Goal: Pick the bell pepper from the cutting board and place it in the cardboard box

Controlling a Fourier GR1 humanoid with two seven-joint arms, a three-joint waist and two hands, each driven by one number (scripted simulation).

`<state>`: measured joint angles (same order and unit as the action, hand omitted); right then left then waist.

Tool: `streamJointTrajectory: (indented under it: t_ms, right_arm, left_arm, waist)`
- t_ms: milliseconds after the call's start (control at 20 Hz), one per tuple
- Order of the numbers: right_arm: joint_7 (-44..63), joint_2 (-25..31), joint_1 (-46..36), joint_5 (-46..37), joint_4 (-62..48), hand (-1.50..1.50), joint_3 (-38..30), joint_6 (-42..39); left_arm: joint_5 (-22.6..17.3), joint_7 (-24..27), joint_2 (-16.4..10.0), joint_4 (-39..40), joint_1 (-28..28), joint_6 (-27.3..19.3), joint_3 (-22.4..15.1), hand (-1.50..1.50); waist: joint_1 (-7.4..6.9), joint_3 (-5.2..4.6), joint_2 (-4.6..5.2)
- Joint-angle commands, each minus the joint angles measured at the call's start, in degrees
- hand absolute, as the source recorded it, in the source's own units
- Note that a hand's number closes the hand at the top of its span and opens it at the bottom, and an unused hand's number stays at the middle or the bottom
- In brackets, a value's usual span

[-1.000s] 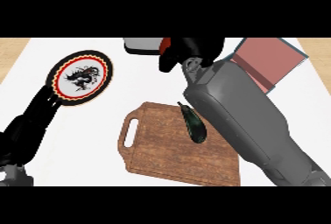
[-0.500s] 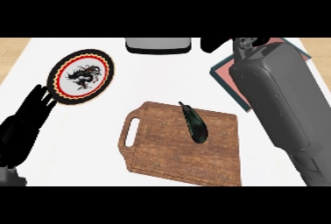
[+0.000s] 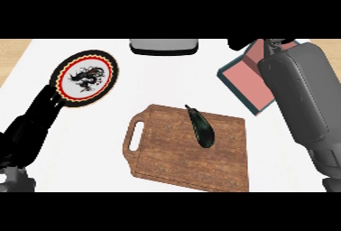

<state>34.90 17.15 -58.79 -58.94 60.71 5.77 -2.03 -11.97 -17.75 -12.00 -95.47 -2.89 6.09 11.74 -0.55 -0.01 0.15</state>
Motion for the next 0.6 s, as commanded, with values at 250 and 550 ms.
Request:
streamJointTrajectory:
  t_ms: [250,550]
  right_arm:
    - [-9.51,-1.6,4.07,2.18,-12.28,1.5,-4.66,7.2]
    - [-9.04,-1.18,5.31,5.19,-22.59,-1.5,-9.77,6.94]
  left_arm:
    - [0.42,-2.25,-0.4,-1.29,-1.44,-0.9,0.23,0.0]
    - [0.86,2.12,0.71,1.9,-0.19,0.78,-0.35,0.0]
  waist:
    - [-0.27,0.03,0.04]
    - [-0.5,0.02,0.28]
